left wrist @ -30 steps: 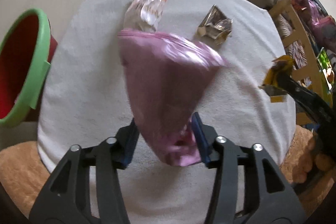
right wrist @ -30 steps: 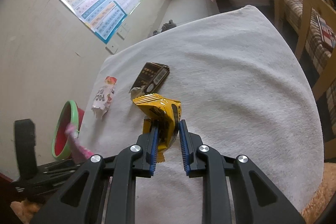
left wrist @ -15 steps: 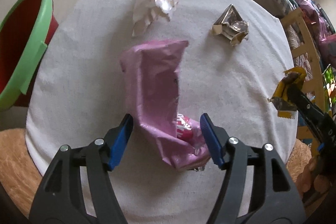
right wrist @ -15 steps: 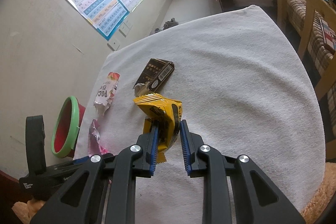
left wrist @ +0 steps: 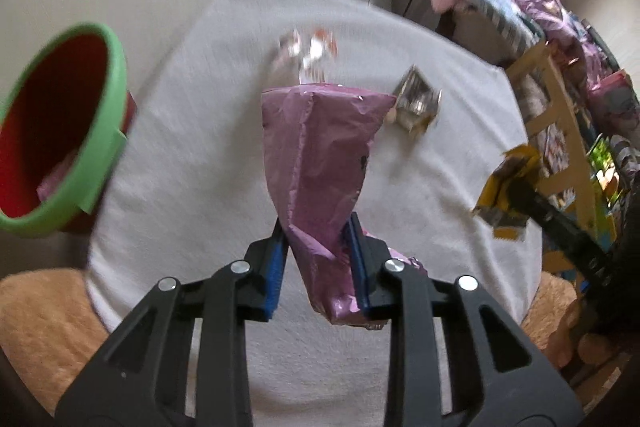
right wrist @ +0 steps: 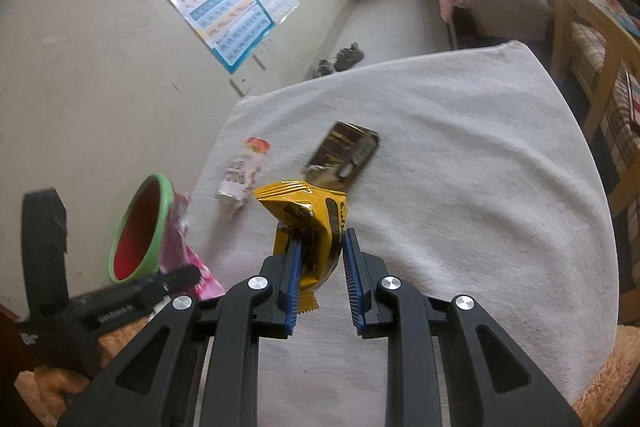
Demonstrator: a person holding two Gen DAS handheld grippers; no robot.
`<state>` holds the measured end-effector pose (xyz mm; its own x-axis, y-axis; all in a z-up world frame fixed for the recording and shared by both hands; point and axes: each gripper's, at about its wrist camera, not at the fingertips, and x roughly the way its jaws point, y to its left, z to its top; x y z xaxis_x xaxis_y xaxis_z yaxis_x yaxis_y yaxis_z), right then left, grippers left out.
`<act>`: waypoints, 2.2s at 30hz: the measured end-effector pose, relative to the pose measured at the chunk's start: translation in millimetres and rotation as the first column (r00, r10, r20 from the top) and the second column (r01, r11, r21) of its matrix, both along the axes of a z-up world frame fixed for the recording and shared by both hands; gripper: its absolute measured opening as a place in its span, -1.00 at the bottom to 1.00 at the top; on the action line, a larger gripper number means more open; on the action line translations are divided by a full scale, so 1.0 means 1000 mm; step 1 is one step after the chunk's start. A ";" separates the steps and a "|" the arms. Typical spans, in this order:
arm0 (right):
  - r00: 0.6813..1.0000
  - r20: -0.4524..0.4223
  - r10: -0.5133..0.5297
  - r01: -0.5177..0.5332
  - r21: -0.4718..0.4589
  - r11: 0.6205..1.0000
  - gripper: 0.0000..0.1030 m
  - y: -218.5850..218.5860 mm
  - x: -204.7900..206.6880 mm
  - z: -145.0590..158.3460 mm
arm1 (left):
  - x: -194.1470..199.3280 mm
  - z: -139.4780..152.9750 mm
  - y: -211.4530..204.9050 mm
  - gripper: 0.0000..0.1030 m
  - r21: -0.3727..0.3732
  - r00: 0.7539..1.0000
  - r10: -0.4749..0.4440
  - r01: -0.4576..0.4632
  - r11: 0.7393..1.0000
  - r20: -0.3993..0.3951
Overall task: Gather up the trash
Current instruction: 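Carry the pink bag and yellow wrapper over the red bucket, then open both grippers to drop the pink bag and yellow wrapper into the bucket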
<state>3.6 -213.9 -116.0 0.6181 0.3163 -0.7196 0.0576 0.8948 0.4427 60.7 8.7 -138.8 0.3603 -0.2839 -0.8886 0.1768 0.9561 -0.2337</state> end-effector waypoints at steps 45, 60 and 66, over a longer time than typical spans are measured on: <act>0.863 0.090 0.498 -0.470 -0.217 0.855 -0.58 0.282 0.112 0.062 | 0.049 0.024 0.249 -0.46 0.085 0.901 0.411 -0.424 0.902 0.137; 0.958 0.063 0.280 -0.265 -0.185 0.946 0.31 0.225 0.123 0.034 | 0.047 0.008 0.255 0.33 0.086 0.881 0.456 -0.468 0.880 0.127; 0.984 -0.040 -0.176 0.153 -0.332 0.931 0.36 0.092 0.129 -0.007 | 0.040 0.021 0.224 0.40 0.128 0.893 0.404 -0.432 0.893 0.200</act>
<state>132.9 -121.5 -122.7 0.5875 -0.0448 -0.8080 0.2362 0.9645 0.1182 100.9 233.1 -118.3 0.5570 0.0699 -0.8275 -0.2256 0.9717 -0.0697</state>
